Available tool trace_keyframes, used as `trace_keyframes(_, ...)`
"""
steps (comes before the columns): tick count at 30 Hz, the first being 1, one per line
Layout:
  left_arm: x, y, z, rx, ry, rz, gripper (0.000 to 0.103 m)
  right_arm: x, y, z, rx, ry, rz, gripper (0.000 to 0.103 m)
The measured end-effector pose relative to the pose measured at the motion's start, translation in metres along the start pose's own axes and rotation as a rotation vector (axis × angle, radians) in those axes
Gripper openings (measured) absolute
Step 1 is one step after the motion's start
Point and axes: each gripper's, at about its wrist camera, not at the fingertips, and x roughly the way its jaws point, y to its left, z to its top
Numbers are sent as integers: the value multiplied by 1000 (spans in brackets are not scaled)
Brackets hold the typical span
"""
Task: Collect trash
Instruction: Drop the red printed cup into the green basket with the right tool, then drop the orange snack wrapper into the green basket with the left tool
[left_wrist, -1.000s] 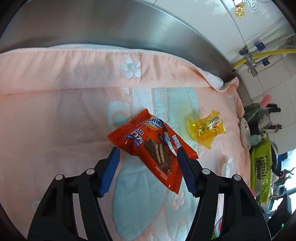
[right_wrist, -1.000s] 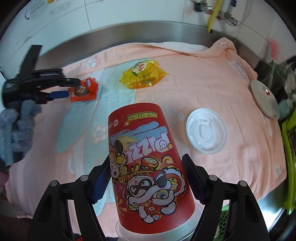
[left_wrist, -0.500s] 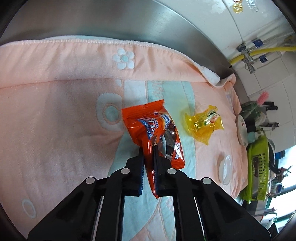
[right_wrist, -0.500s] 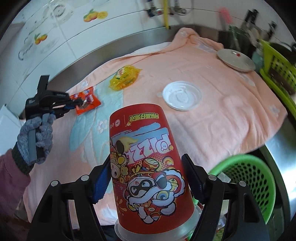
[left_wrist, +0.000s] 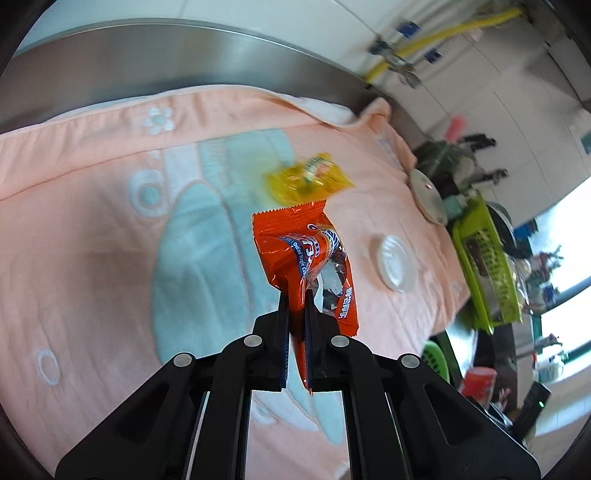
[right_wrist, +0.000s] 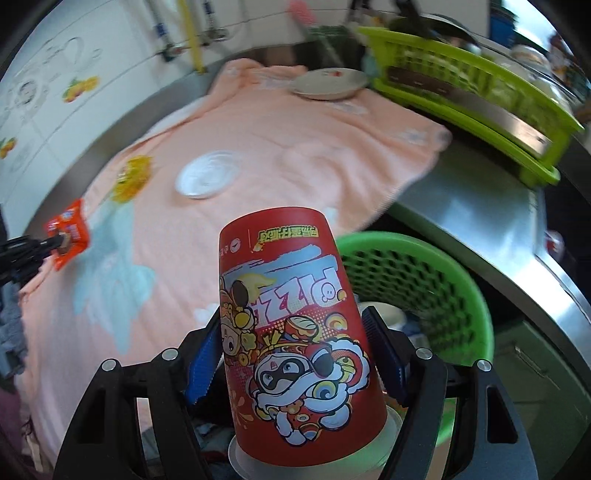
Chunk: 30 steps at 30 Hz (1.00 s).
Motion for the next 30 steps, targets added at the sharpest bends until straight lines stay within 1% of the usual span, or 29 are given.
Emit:
trace_keyframes(1, 0, -6, -3, 13, 7, -10, 5, 0, -14, -3, 20, 6, -33, 70)
trace_keyframes(4, 0, -30, -14, 61, 32, -60, 5, 4, -42, -10, 73, 23, -83, 70)
trace_keyframes(6, 2, -47, -21, 96, 48, -86, 5, 8, -58, -14, 98, 36, -102, 70)
trace_keyframes(8, 6, -69, -30, 136, 69, -120, 5, 14, -72, -21, 122, 51, -143, 70)
trace_keyframes(10, 10, -86, -38, 165, 88, -144, 5, 20, -83, -26, 143, 72, -153, 70)
trace_keyframes(14, 21, -122, -61, 235, 136, -182, 5, 28, -97, -35, 170, 101, -159, 70)
trace_keyframes(18, 39, -152, -86, 297, 194, -196, 5, 34, -109, -41, 206, 100, -148, 70)
trace_keyframes(21, 55, -172, -104, 335, 240, -206, 5, 34, -113, -40, 219, 93, -128, 75)
trace_keyframes(22, 61, -180, -111, 356, 256, -208, 5, 33, -115, -40, 222, 84, -117, 77)
trace_keyframes(24, 70, -191, -122, 384, 277, -202, 5, 29, -116, -39, 223, 69, -123, 77)
trace_keyframes(27, 85, -206, -140, 422, 317, -204, 5, 19, -118, -41, 233, 47, -93, 77)
trace_keyframes(30, 101, -220, -156, 454, 356, -200, 5, 5, -118, -44, 226, 22, -88, 77)
